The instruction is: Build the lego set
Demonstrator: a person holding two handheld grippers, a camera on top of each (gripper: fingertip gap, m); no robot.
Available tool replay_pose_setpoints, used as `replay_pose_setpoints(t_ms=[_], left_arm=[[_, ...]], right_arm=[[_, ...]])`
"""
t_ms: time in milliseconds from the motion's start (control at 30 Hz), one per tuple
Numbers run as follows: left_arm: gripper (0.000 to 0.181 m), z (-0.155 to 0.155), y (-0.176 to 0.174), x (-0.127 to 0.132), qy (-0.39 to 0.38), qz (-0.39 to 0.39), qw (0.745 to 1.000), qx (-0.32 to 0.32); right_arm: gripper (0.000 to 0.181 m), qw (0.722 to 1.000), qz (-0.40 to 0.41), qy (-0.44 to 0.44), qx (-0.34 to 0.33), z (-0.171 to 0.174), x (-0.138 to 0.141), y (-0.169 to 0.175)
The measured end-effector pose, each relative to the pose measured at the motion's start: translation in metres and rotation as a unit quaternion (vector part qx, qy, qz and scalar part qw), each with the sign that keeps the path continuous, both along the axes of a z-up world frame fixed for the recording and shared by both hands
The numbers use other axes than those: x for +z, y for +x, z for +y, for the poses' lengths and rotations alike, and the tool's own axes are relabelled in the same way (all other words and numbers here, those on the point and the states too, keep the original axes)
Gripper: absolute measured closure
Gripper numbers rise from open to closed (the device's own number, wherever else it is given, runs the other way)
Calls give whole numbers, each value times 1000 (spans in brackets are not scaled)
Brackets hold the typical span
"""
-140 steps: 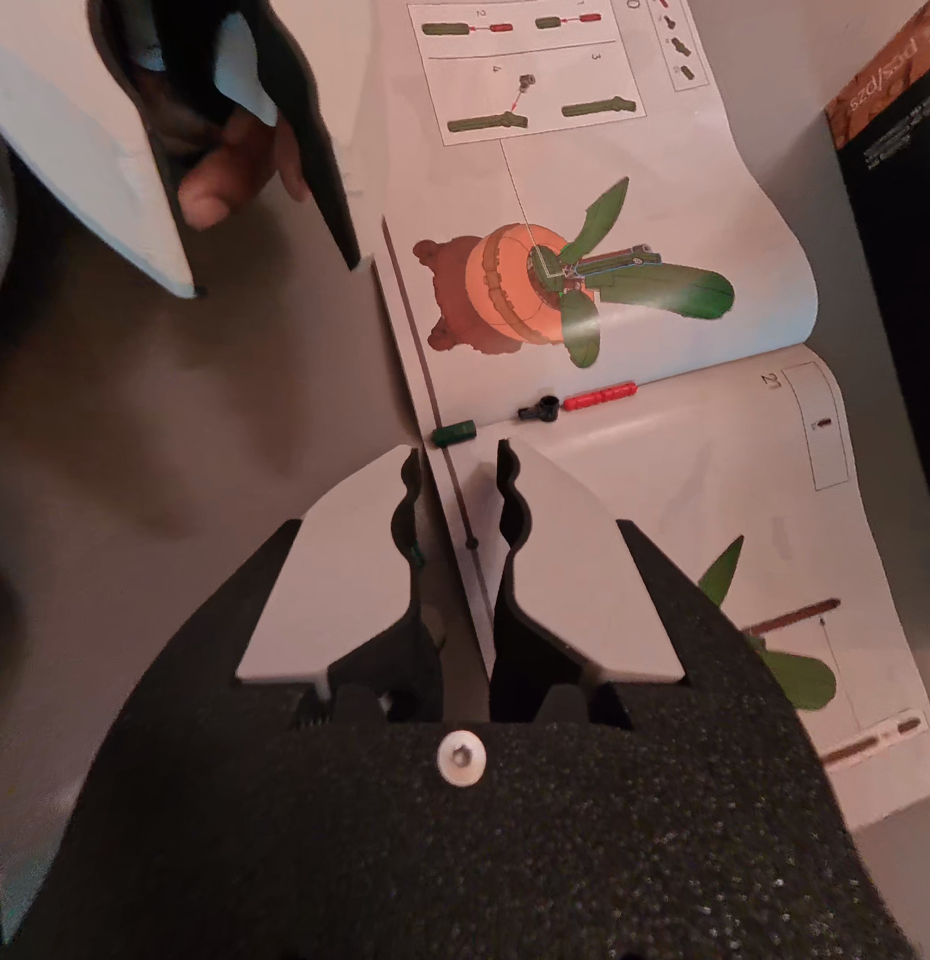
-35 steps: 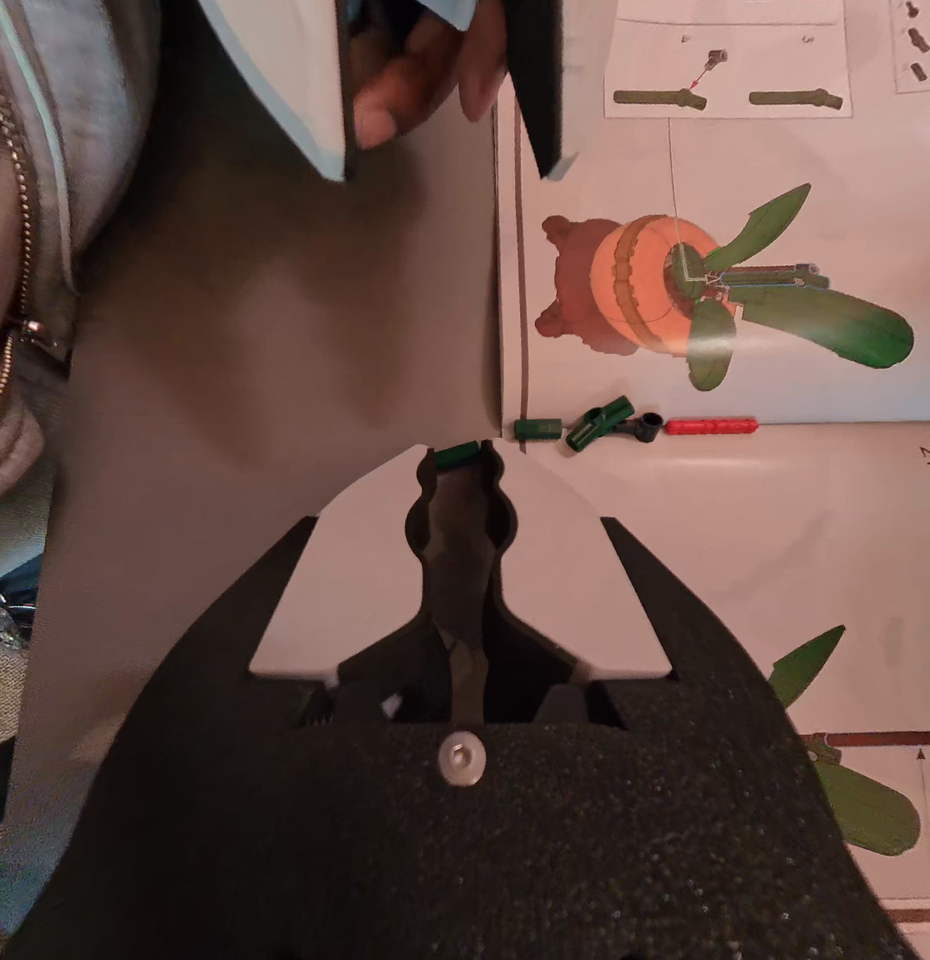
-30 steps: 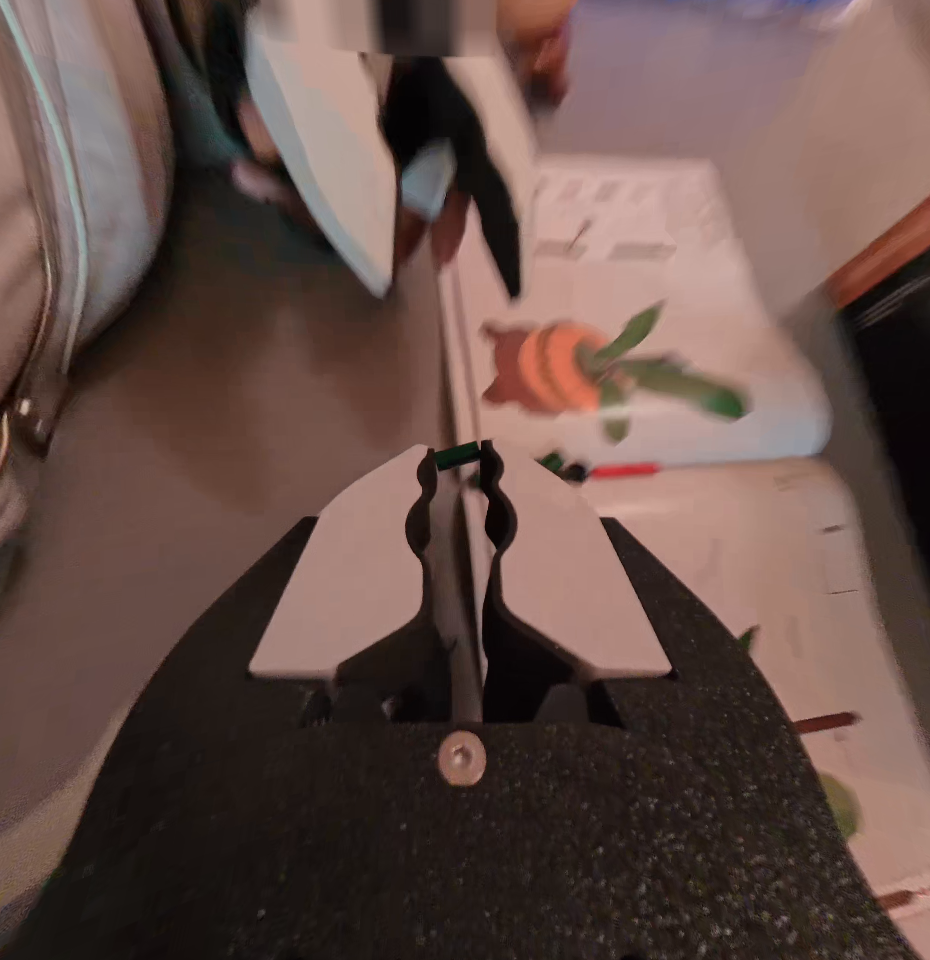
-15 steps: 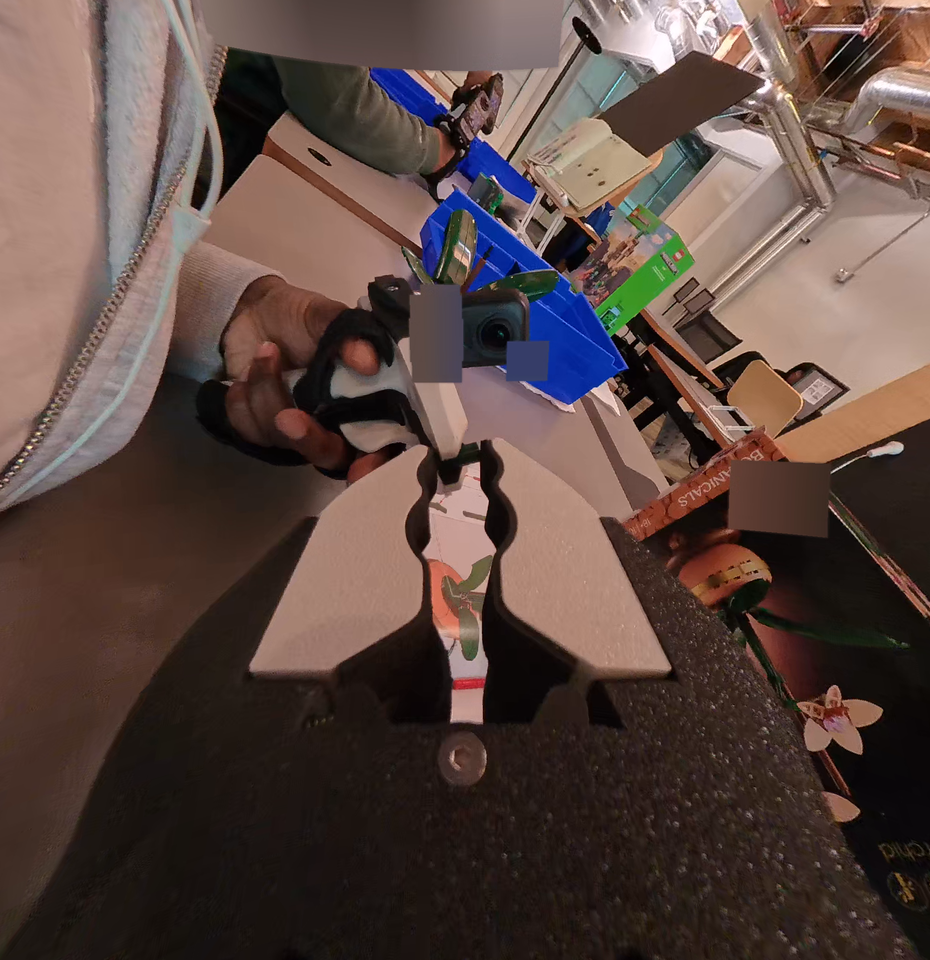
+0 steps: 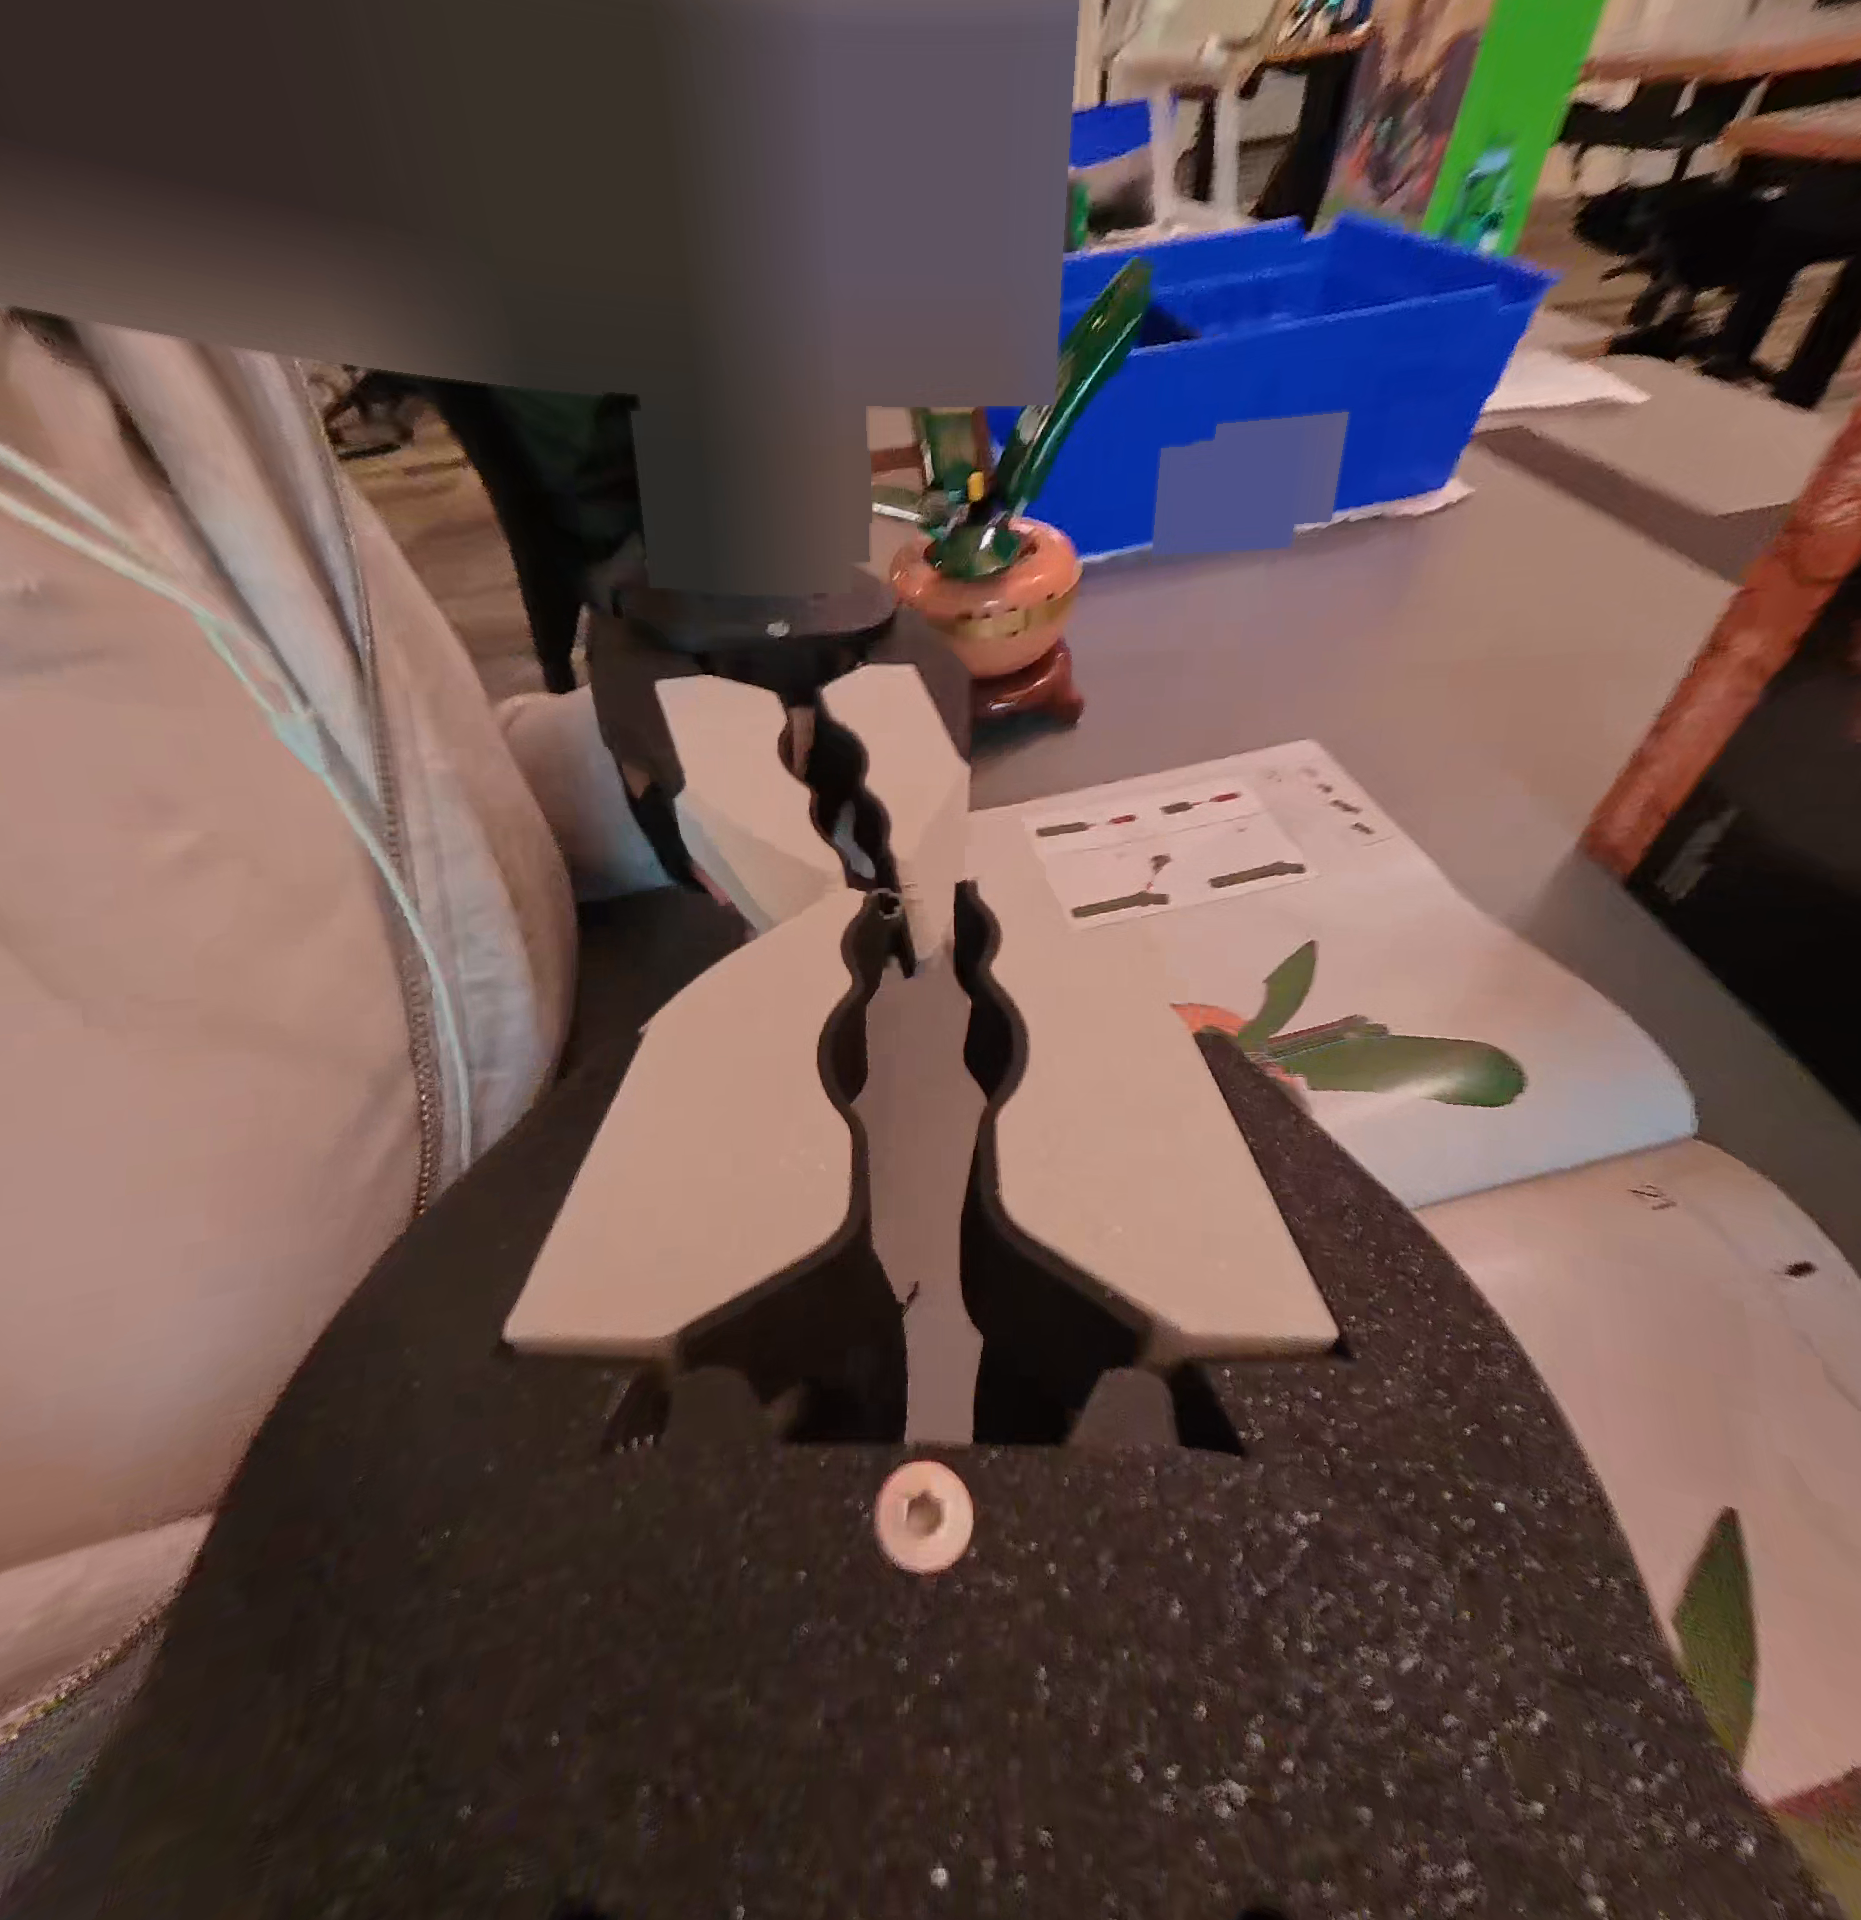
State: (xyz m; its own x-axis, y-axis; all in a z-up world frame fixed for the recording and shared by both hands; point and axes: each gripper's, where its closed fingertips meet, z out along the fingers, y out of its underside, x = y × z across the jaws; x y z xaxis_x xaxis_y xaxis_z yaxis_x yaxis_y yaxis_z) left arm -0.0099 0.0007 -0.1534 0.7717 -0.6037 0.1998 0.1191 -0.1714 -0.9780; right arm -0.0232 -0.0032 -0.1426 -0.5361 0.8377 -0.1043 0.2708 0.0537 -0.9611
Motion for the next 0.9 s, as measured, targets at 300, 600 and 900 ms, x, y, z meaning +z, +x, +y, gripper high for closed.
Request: replay_pose_setpoints(t_ms=[300,600,900], left_arm=[[175,-2,2,-6,-4,22,1000,-5],[175,2,-1,-3,22,44,999,18],[175,-3,5,-1,36,56,998,-1]], right_arm=[[174,999,-2,-39,22,-5,-5,2],[167,996,-10,-82,28,-9,-2,1],[173,994,-15,-93,51,-13,-2,6]])
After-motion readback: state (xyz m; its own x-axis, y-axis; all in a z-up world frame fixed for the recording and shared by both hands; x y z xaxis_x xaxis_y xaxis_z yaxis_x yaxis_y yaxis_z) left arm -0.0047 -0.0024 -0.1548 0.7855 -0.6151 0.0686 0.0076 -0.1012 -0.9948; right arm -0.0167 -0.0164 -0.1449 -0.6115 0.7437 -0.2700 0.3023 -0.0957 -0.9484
